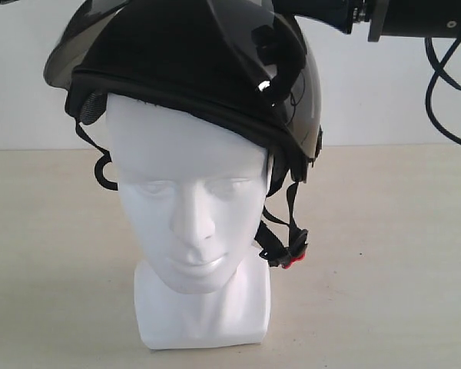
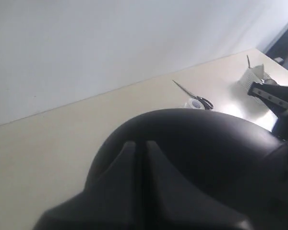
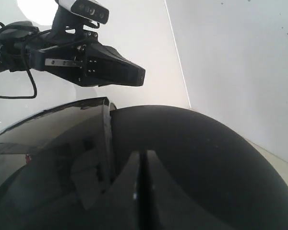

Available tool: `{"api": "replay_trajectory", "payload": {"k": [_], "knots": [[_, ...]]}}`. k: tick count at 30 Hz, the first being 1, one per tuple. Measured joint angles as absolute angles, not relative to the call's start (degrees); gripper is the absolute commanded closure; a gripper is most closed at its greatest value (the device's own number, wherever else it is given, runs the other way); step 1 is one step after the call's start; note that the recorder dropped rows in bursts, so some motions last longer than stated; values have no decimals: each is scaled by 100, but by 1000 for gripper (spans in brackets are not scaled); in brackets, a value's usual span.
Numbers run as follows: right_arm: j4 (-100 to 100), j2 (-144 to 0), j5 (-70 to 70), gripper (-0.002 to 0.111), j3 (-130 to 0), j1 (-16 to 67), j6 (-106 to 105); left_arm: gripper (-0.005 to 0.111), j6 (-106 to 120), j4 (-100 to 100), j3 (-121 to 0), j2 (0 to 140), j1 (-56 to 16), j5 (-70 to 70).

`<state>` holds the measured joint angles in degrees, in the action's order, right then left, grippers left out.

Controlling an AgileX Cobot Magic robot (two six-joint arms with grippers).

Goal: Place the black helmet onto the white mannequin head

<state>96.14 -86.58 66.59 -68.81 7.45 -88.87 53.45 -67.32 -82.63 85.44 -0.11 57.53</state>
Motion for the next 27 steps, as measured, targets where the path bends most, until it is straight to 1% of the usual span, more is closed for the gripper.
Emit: {"api": "replay_trajectory", "payload": {"k": [7,10,21,27], "knots": [[9569,-8658,6756,108,-6881,745,-8836,102,5486,-6734,-8275,8829,-287,6240],[9544,-8658,6796,108,-6890,745,-8793,102,5528,-6746,-8290,8870,-397,6236],[9535,-8658,6819,108,-6890,745,-8790,102,5404,-6894,-8318,8822,-424,6426],[9532,-8658,6819,108,-6890,745,-8790,102,4990,-6802,-8318,8524,-454,6529]]}}
